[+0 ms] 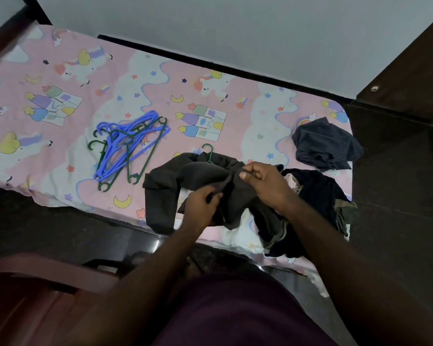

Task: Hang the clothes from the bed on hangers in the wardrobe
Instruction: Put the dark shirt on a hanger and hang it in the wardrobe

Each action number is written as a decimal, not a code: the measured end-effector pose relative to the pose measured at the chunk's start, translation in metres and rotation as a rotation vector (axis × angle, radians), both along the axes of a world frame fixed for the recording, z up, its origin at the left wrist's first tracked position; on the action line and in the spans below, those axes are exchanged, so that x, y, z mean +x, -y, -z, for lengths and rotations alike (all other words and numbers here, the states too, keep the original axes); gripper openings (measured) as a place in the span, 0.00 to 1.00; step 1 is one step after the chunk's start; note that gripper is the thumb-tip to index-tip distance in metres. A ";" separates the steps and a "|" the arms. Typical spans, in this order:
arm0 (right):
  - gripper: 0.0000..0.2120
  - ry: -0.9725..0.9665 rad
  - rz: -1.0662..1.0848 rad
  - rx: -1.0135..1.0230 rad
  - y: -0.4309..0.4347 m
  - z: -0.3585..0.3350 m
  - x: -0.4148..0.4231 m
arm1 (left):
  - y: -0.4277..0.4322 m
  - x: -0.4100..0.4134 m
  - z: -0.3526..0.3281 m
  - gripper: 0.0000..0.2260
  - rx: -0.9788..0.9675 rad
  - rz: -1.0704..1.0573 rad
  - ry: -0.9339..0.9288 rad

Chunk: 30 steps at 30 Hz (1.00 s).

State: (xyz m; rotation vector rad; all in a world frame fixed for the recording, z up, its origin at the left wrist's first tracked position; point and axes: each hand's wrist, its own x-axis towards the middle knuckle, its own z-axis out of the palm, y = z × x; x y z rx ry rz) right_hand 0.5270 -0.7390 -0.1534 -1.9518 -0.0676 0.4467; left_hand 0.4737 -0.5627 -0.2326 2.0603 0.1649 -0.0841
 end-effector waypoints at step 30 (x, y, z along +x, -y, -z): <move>0.12 -0.241 0.339 0.255 -0.029 -0.018 -0.030 | 0.002 0.003 -0.082 0.07 -0.239 -0.106 -0.067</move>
